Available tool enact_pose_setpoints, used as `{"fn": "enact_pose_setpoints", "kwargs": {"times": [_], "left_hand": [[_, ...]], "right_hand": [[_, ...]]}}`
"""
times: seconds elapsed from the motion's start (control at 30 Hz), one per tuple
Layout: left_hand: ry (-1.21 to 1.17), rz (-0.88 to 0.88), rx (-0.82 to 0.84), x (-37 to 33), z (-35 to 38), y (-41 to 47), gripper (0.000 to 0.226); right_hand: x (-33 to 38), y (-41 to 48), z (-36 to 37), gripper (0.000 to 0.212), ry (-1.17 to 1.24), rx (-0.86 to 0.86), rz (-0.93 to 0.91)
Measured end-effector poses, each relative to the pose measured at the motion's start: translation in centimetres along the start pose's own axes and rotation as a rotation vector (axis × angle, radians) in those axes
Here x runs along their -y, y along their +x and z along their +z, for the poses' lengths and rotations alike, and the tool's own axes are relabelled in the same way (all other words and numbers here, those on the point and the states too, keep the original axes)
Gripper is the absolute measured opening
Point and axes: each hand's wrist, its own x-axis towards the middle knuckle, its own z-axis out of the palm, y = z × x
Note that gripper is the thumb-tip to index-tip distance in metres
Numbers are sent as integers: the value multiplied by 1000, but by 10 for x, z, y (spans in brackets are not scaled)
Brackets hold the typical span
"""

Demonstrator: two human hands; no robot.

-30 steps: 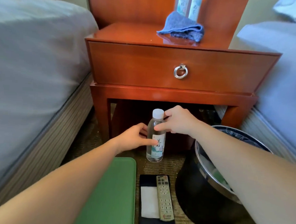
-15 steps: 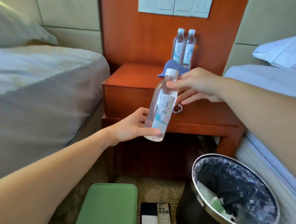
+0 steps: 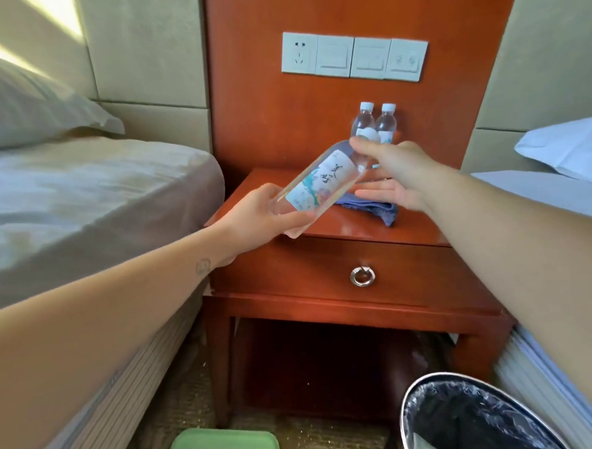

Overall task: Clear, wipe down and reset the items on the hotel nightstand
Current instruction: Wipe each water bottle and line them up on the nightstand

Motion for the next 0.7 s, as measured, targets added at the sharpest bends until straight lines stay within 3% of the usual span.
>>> {"fn": "enact_pose_setpoints", "kwargs": {"times": [0.2,0.3,0.4,0.5,0.57,0.7], "left_hand": [[37,-2,-81,15,-17,42,43],[19,-14,-109,25,-18,62,39],[90,-30,-154,34,-19,78,40],[230,-68,-134,38,-16,94,50],[275,-68,-79,36,-12,107,59],[323,-10,9,26,7,134,56]], "right_hand": [[-15,55,16,47,-66,-71,-57],[-21,81,18,27,-202,-143,-106],[-42,96,10,26,-625,-1,-184],[-72,104,-15,54,-1169,106,-210],[-83,106,-40,42,-1188,-17,-194],[-91,98,-86,27,-908,-548,-161]]}}
